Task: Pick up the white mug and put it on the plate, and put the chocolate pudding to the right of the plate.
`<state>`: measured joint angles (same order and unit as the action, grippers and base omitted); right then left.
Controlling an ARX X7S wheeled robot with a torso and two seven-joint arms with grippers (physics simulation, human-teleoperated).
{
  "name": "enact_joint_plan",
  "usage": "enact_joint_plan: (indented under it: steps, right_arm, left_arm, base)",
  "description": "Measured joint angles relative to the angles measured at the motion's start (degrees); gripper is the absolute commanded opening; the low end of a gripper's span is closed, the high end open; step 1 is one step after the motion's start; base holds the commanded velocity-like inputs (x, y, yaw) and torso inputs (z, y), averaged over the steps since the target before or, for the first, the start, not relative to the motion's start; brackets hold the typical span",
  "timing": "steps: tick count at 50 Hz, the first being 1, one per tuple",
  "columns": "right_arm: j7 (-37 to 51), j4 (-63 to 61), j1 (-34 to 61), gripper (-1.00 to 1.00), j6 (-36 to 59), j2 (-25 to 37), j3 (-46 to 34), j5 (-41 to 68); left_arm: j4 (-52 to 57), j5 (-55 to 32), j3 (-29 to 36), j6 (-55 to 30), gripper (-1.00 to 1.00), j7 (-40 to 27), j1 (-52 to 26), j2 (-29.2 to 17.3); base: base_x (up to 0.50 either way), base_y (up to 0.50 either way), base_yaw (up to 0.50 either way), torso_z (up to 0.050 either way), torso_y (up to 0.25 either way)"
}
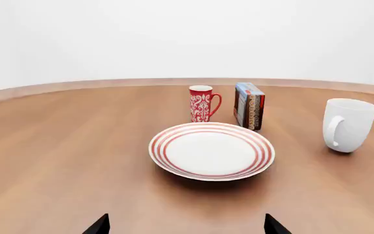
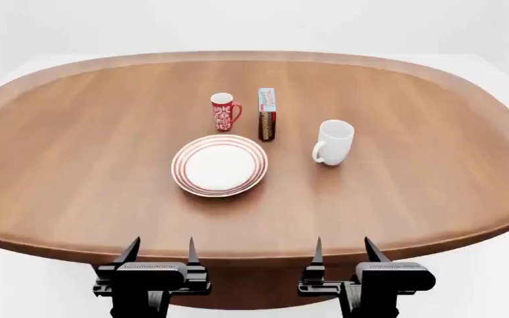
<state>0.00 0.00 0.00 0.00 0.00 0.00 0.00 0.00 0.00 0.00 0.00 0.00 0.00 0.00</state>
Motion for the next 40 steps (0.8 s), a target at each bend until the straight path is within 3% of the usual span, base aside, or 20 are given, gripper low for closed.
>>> enact_joint_plan:
  steps: [12, 31, 40]
  right_arm:
    - [0.23, -0.08, -0.13, 1.00, -0.51, 1.39, -1.94, 2.42]
    - [2.99, -0.08, 0.16, 1.00, 0.28, 3.47, -5.02, 3.17]
    - [3.89, -0.86, 0.32, 1.00, 1.13, 4.15, -5.83, 3.93]
  left_arm:
    - [-0.75, -0.75, 1.86, 0.32, 1.00, -1.83, -0.29, -1.37]
    - [-1.27, -1.66, 4.35, 1.27, 1.00, -4.77, -0.46, -3.52]
    - [-1.07, -2.32, 4.92, 0.82, 1.00, -5.77, -0.66, -4.38]
  base:
    - [0.00, 0.00, 0.00, 0.000, 0.000]
    - [0.00, 0.49, 0.00, 0.000, 0.000]
    - [0.00, 0.05, 0.00, 0.000, 0.000]
